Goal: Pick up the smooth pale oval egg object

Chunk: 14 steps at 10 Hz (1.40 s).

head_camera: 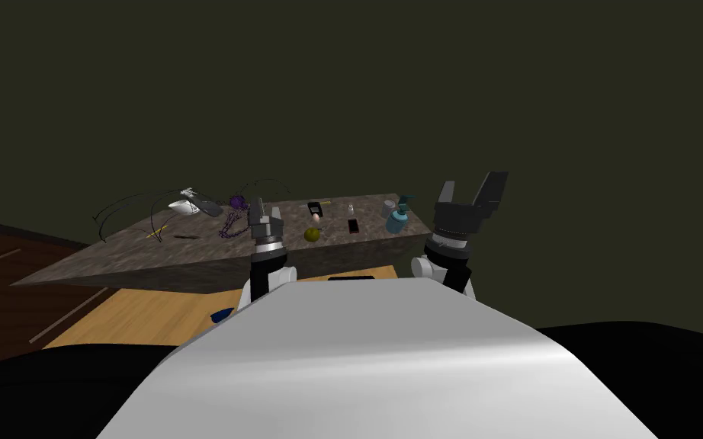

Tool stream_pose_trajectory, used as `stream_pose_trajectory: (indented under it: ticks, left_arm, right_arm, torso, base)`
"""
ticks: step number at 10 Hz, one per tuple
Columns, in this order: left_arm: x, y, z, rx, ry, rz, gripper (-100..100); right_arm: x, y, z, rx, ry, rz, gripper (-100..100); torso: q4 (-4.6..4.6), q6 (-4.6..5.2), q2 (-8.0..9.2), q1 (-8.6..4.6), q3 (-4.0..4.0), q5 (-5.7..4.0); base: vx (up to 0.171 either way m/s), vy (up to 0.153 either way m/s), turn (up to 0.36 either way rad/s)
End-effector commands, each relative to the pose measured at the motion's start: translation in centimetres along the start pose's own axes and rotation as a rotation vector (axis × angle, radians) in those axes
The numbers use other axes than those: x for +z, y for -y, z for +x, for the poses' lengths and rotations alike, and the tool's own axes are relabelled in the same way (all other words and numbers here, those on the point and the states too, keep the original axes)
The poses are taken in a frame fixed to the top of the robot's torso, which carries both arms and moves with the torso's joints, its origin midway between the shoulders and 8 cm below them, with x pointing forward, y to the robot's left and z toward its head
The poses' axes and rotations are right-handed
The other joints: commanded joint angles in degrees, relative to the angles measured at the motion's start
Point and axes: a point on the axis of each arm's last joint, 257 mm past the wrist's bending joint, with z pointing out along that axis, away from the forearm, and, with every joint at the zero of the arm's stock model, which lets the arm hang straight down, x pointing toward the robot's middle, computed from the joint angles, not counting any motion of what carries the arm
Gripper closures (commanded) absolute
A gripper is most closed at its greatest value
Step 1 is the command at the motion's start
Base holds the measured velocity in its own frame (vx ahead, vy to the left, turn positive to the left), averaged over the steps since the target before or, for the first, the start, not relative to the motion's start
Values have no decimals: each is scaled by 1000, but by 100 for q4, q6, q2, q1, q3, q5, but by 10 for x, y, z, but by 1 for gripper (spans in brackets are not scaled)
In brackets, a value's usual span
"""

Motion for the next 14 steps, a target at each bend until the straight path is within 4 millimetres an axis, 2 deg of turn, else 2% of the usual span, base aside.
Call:
stream_pose_trajectory:
  ticks: [1, 6, 10, 14]
  left_arm:
    - [0, -8, -1, 34, -29, -25, -100]
    - [-4, -41, -15, 161, -107, -139, -100]
    - [-10, -75, -41, 286, -163, -267, -100]
    - [-15, -96, -59, 351, -184, -355, -100]
  right_arm:
    - [0, 0, 0, 0, 0, 0, 0]
    - [0, 0, 0, 0, 0, 0, 0]
    - [0, 0, 0, 0, 0, 0, 0]
    - [0, 0, 0, 0, 0, 0, 0]
  torso:
    - [0, 0, 0, 0, 0, 0]
    - [2, 1, 10, 15, 6, 3]
    - [3, 2, 12, 27, 7, 6]
    - [2, 2, 8, 27, 4, 6]
  base:
    - [-11, 3, -117]
    - [-24, 26, -169]
    - [-36, 55, -239]
    - [-25, 51, -171]
